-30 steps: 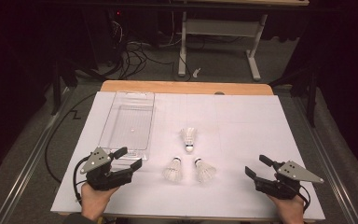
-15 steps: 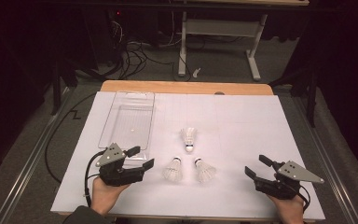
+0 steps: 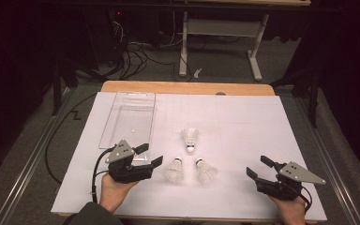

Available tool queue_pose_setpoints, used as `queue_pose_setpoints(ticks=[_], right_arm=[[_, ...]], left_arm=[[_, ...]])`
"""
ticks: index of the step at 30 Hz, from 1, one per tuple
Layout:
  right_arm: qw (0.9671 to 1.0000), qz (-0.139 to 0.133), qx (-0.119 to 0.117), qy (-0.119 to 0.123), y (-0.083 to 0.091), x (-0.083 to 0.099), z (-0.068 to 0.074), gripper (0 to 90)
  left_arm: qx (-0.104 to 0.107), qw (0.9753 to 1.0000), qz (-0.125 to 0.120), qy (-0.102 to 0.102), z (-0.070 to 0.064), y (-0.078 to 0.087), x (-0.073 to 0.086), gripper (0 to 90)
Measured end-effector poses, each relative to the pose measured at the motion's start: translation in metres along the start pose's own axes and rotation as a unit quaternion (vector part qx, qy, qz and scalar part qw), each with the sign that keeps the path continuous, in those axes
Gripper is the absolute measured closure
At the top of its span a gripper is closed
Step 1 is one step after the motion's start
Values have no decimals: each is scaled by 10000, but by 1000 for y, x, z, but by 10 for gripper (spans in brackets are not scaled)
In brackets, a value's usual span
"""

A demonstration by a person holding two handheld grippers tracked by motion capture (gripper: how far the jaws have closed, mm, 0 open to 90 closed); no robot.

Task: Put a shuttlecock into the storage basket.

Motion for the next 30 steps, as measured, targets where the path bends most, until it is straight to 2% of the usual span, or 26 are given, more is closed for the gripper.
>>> queue_pose_setpoints(ticks=[21, 25, 26, 30], right_arm=[[10000, -24, 7, -24, 1, 0, -1, 294], [10000, -22, 3, -23, 1, 0, -1, 294], [10000, -23, 5, -25, 1, 0, -1, 294], [10000, -8, 12, -22, 1, 0, -1, 297]], left_arm=[[195, 9998, -57, -86, -16, -15, -13, 303], [297, 9995, 26, -89, -21, -21, -14, 305], [254, 9996, 7, -142, -21, -22, -14, 306], [297, 9994, 23, -168, -25, -26, -16, 312]])
Point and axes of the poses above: each handheld gripper's, and its own axes: y roughly backward along the jaws, x roughly out of its underside, z roughly to its left, the point moved 3 cm from there along -y, roughly forward along the jaws, and after that the axes turned 13 degrees about -x, right-handed, at the moved point
